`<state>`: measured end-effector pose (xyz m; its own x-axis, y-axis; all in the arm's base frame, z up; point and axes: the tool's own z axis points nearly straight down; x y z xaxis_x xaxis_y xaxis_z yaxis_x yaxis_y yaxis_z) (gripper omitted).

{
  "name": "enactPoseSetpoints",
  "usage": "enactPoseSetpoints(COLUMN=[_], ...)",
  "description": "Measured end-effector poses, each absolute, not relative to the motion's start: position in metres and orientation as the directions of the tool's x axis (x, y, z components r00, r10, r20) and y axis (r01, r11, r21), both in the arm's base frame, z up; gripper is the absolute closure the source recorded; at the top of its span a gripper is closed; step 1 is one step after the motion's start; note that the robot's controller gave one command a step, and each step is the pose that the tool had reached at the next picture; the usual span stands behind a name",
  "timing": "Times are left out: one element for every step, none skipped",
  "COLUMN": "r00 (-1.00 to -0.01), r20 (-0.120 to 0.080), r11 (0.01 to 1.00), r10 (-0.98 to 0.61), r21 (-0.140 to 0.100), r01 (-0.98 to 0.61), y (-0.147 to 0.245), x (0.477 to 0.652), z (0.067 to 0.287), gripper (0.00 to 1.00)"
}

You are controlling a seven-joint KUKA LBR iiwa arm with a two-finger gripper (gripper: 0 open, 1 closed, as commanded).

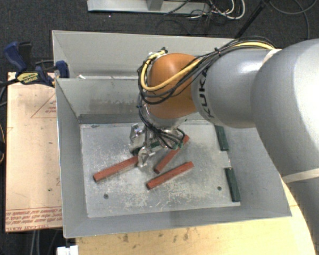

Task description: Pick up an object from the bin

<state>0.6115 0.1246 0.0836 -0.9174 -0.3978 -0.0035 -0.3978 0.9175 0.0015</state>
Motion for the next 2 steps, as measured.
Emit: enactPoseSetpoints(r00=[-0.913,-0.893], r20=[-0.004,-0.025], r11=[0.913,0.893], r10=[-0.407,-0.449], r21=[0.002,-0.003], r01=[-0.407,-0.449], y=[0.1244,0.1234], x=[0.6114,0.6042], z=[0.0834,0.082], gripper=[1.0,1.0])
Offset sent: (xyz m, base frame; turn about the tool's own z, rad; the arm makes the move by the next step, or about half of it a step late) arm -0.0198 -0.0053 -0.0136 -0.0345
